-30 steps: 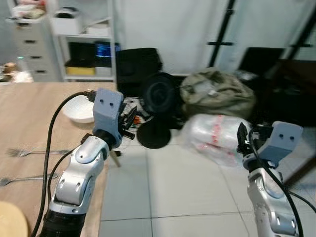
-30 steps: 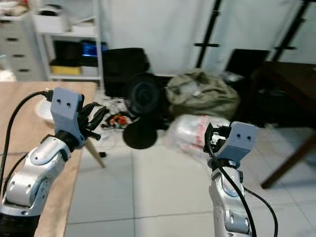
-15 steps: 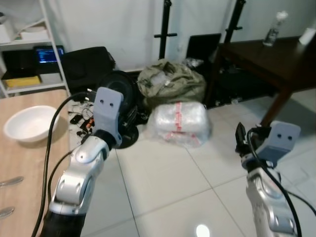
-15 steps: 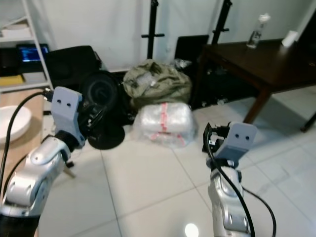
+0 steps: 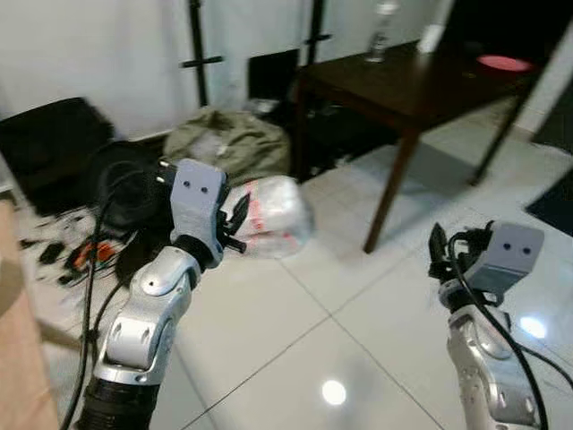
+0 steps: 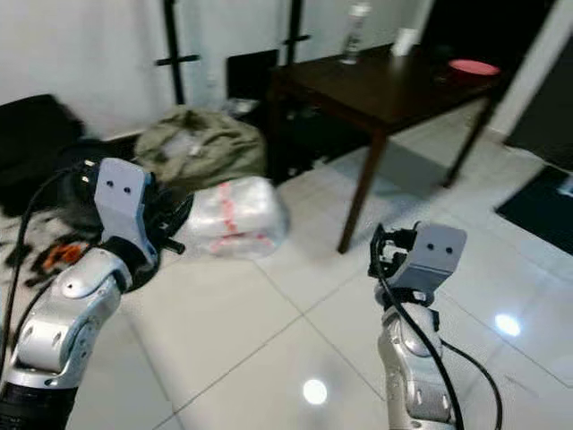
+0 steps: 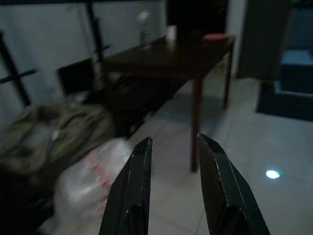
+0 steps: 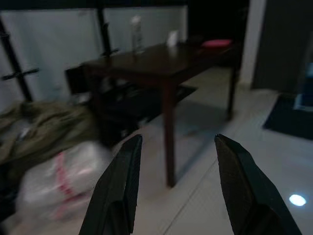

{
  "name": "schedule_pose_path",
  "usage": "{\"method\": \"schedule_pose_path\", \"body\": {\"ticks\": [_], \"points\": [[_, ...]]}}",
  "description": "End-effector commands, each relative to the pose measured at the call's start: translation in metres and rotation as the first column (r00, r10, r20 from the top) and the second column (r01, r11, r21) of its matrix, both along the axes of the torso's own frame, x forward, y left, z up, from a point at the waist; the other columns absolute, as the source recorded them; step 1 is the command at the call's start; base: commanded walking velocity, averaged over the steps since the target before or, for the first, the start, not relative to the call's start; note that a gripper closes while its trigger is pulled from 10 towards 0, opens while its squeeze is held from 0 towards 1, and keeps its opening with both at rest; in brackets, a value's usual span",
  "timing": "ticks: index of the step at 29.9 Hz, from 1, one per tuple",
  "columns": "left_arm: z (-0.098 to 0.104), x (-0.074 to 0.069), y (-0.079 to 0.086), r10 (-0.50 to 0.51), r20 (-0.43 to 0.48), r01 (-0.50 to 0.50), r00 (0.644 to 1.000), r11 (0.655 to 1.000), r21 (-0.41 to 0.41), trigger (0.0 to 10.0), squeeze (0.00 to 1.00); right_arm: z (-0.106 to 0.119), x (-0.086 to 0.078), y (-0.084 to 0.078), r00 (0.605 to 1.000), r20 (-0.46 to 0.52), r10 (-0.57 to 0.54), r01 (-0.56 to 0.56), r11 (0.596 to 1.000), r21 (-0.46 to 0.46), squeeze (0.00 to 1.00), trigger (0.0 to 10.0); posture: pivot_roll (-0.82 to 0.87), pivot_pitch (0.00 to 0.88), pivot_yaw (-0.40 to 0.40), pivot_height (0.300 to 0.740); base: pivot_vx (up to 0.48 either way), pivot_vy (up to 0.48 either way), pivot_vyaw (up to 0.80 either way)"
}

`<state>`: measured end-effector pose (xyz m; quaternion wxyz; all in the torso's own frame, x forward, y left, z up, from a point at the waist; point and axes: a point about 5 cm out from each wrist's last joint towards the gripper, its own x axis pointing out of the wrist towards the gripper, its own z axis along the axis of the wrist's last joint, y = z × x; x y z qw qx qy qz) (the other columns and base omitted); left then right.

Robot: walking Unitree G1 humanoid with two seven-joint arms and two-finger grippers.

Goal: Setting the table

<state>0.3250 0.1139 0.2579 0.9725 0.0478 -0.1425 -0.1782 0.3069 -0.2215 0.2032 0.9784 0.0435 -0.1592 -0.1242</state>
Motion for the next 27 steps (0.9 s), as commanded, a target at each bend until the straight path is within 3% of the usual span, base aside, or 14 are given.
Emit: {"method": "schedule_pose_path", "body": {"ticks": [1, 3, 27], "points": [[-0.0023, 0.0001, 0.0045, 0.010, -0.001, -0.010, 1.000, 1.000, -0.001, 10.0, 0.00, -0.0039, -0.0002, 0.0050, 1.000, -0.010, 0.011, -0.011, 1.000, 0.002, 0.00, 10.0, 0.06, 0.079, 0.061, 0.740, 0.480, 0.000, 0.00], [-0.0021, -0.0001, 0.0036, 0.005, 0.000, -0.005, 1.000, 1.000, 0.000, 10.0, 0.00, -0.0046, -0.0002, 0.0052, 1.000, -0.013, 0.011, -0.011, 1.000, 0.007, 0.00, 10.0, 0.06, 0.079, 0.061, 0.740, 0.480, 0.000, 0.00], [-0.0027, 0.0002, -0.0008, -0.023, 0.010, 0.023, 1.000, 1.000, 0.002, 10.0, 0.00, -0.0048, -0.0003, 0.0039, 1.000, -0.015, 0.003, -0.003, 1.000, 0.010, 0.00, 10.0, 0.06, 0.082, 0.059, 0.740, 0.480, 0.000, -0.78]]}}
